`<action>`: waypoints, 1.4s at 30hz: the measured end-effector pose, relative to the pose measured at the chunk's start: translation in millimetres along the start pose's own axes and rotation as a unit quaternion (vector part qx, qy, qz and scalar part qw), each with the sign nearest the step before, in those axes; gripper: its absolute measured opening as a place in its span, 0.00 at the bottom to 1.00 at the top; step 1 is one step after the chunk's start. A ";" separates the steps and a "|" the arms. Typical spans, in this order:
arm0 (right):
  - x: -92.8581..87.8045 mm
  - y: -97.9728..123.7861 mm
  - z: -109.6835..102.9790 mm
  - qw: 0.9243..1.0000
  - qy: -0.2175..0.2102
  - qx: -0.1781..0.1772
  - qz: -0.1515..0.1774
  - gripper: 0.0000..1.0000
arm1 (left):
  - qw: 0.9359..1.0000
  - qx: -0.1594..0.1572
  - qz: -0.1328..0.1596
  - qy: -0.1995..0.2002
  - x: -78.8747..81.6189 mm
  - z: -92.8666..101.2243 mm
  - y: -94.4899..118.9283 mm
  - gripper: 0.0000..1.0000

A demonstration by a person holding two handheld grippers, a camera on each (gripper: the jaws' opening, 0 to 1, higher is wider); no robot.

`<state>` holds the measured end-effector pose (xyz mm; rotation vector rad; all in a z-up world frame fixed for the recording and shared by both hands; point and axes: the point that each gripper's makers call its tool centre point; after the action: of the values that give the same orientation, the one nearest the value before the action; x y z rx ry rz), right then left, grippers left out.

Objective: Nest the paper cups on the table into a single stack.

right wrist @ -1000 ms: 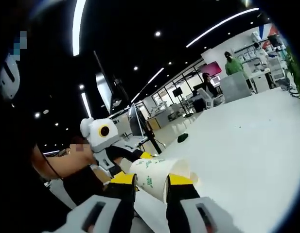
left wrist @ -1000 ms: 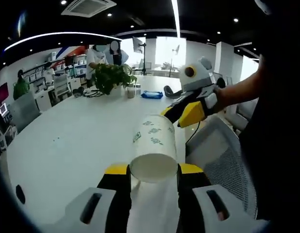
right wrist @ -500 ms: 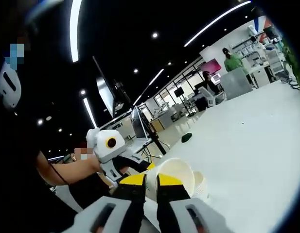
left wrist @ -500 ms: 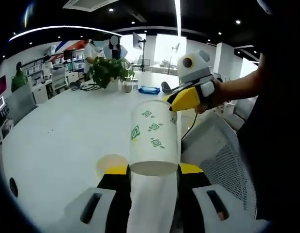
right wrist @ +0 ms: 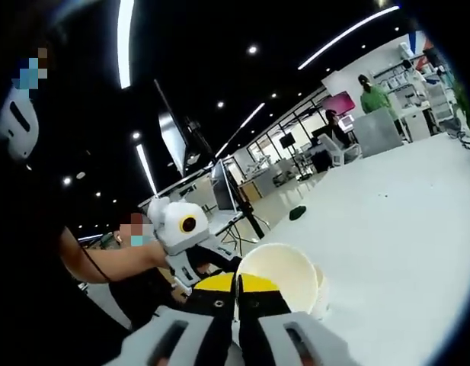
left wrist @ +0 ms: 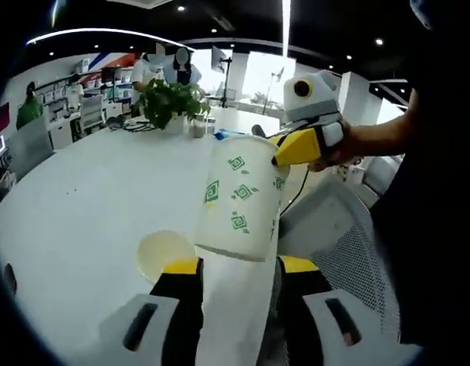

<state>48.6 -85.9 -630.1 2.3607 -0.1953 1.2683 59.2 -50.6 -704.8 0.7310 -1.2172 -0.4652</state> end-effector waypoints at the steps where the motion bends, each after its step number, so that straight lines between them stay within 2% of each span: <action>1: 0.3 -0.1 -0.4 1.000 0.003 -0.002 -0.002 0.00 | 1.000 0.001 -0.003 -0.001 -1.1 0.1 -0.1 0.39; 3: 1.5 0.0 -0.1 1.000 0.008 -0.006 -0.004 0.00 | 1.000 -0.002 -0.003 -0.001 -1.0 2.5 0.8 0.36; 6: 2.9 -0.3 1.0 1.000 0.017 -0.010 -0.010 0.00 | 1.000 0.006 0.006 0.000 0.9 2.4 3.2 0.42; 13: 7.3 -6.3 4.1 0.998 0.050 -0.019 -0.034 0.00 | 1.000 0.022 0.019 0.007 1.7 1.0 11.8 0.48; 24: 14.7 -21.4 19.5 0.988 0.121 -0.036 -0.091 0.00 | 0.996 0.062 0.048 0.032 -1.4 -1.1 29.6 0.60; 30: 12.9 -28.9 30.4 0.978 0.160 -0.051 -0.123 0.00 | 0.993 0.088 0.063 0.050 -9.2 -3.3 40.5 0.69; 38: 6.9 -42.1 35.0 0.967 0.192 -0.058 -0.157 0.00 | 0.990 0.110 0.065 0.063 -23.7 -0.7 47.8 0.71; 42: 0.8 -46.2 41.8 0.954 0.227 -0.071 -0.184 0.00 | 0.989 0.119 0.064 0.068 -27.9 0.8 47.5 0.72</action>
<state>95.8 -63.6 -664.2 1.8137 0.2768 1.5011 47.3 0.9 -689.1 0.8678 -1.1936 -0.1624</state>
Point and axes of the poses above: the point that each gripper's makers call its tool centre point, and the gripper's own axes: y roughly backward along the fingers, z roughly to its right, x roughly out of its top, and after that the axes turned 14 degrees about -z, right-handed
